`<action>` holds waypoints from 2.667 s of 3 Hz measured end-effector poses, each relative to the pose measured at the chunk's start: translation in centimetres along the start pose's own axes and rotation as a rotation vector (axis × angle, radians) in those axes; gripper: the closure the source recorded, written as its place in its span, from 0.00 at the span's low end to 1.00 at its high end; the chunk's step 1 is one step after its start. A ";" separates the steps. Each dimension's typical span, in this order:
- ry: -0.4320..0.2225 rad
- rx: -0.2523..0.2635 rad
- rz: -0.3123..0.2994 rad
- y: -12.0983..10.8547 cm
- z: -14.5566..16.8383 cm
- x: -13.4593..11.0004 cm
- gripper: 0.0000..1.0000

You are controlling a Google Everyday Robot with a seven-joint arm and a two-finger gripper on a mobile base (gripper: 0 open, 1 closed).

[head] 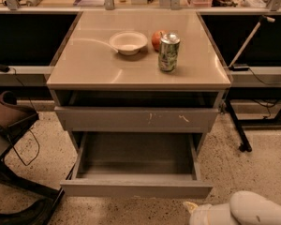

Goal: Close middle drawer

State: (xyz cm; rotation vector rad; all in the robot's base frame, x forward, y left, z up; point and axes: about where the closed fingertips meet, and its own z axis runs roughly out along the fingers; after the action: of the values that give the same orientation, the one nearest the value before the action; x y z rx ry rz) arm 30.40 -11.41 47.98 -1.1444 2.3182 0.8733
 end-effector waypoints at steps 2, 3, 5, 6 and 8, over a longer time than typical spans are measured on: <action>0.066 0.129 0.140 -9.8 7.1 1.1 0.00; 0.068 0.146 0.143 -10.8 7.4 0.7 0.00; 0.066 0.204 0.124 -13.2 7.1 -1.9 0.00; 0.051 0.210 0.152 -14.2 7.0 -2.0 0.00; 0.020 0.231 0.237 -18.6 6.5 -4.0 0.00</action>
Offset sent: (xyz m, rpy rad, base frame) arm 0.1269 -0.0108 -0.1347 -0.1811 0.0726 -0.2416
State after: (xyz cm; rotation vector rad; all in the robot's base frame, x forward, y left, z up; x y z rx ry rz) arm 48.36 -13.42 39.12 -0.7989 2.5281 0.6510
